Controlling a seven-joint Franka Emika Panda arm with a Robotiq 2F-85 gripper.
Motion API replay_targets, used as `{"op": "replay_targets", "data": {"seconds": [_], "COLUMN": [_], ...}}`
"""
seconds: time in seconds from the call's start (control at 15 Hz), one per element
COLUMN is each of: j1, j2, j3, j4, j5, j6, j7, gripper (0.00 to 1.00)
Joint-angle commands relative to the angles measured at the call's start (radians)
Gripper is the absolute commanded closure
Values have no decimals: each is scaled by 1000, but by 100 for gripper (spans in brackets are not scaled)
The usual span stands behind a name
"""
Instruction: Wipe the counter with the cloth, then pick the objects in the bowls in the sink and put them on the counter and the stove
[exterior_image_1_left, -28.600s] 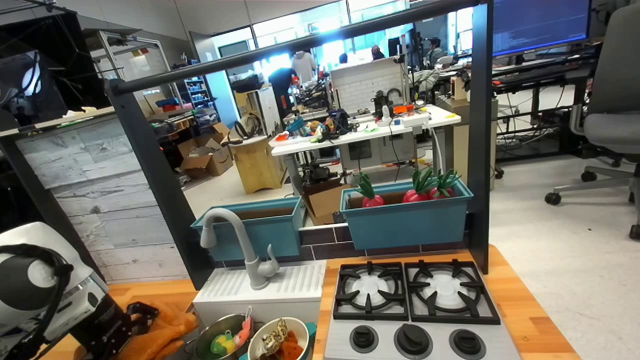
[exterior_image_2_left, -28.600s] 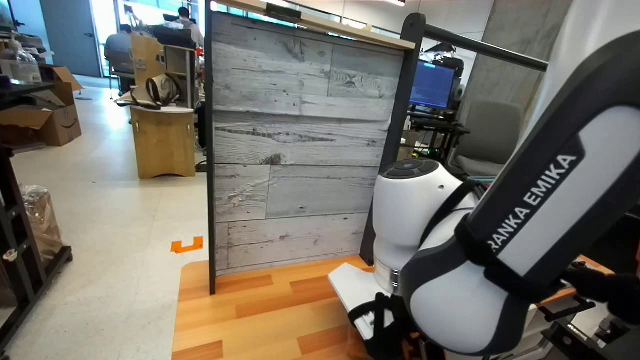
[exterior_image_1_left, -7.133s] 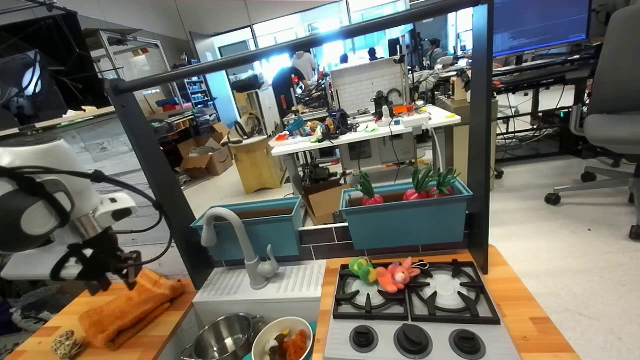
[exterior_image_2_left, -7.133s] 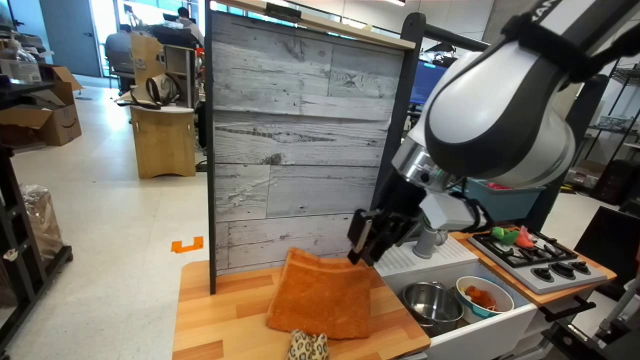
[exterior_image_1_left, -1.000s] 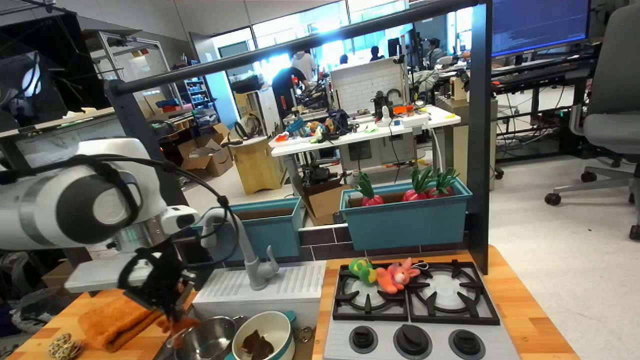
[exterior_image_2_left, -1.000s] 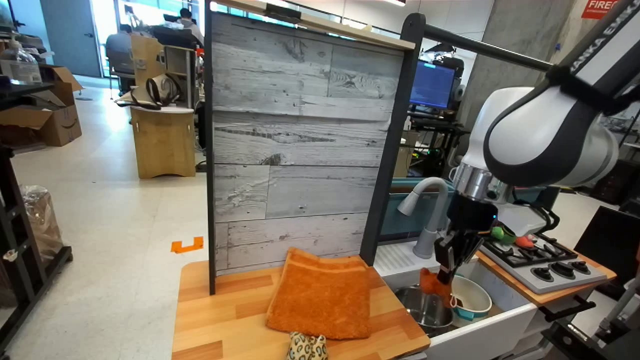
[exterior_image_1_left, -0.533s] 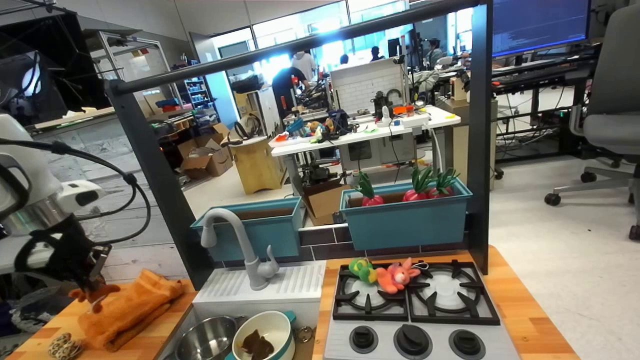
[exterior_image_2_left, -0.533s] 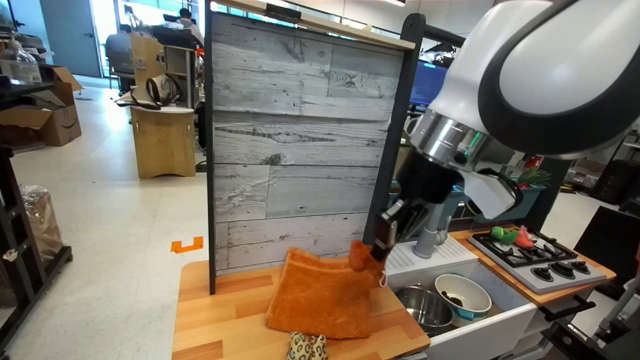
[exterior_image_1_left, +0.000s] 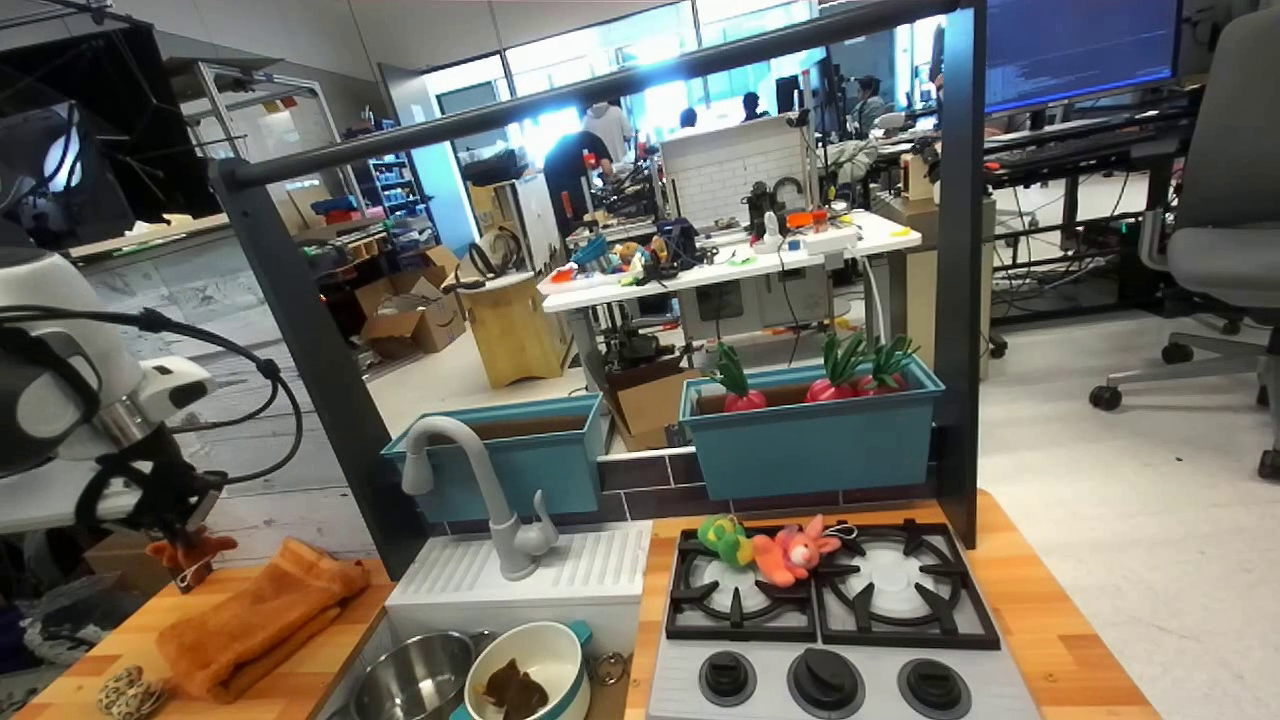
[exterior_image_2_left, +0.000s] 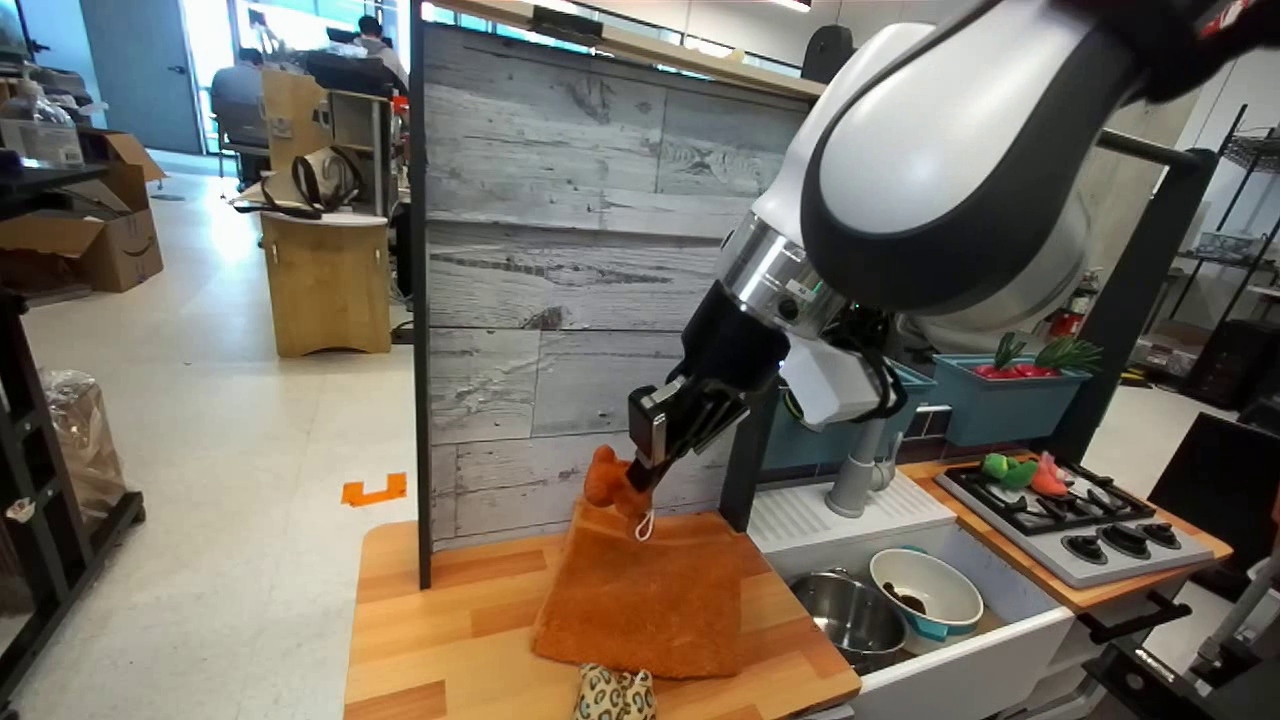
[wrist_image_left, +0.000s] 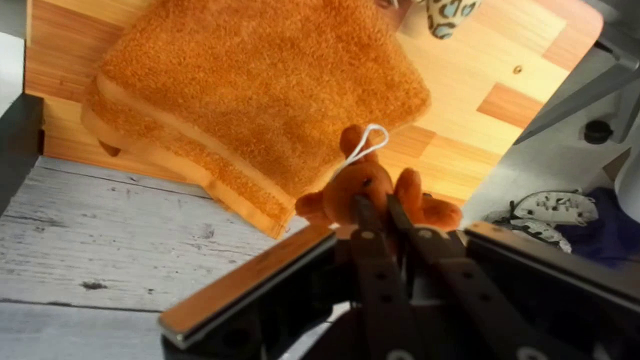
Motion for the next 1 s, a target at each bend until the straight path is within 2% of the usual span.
{"op": "replay_targets", "data": {"seconds": [0.0, 0.13, 0.2, 0.27, 0.33, 0.53, 0.67, 0.87, 0.93], "j1": [3, 2, 2, -5, 6, 17, 35, 99, 103], "j2": [21, 38, 38, 15, -8, -95, -178, -305, -320], "j3": [-4, -4, -4, 3, -13, -39, -84, -221, -262], "j4": [23, 41, 42, 16, -5, -96, -178, -300, -319], "j5": [1, 1, 1, 6, 8, 9, 9, -3, -13], "j6": [-2, -2, -2, -14, -33, -56, -62, -99, -121], "j7": [1, 1, 1, 5, 20, 46, 83, 179, 195], "gripper": [92, 92, 67, 66, 61, 40, 25, 1, 0]}}
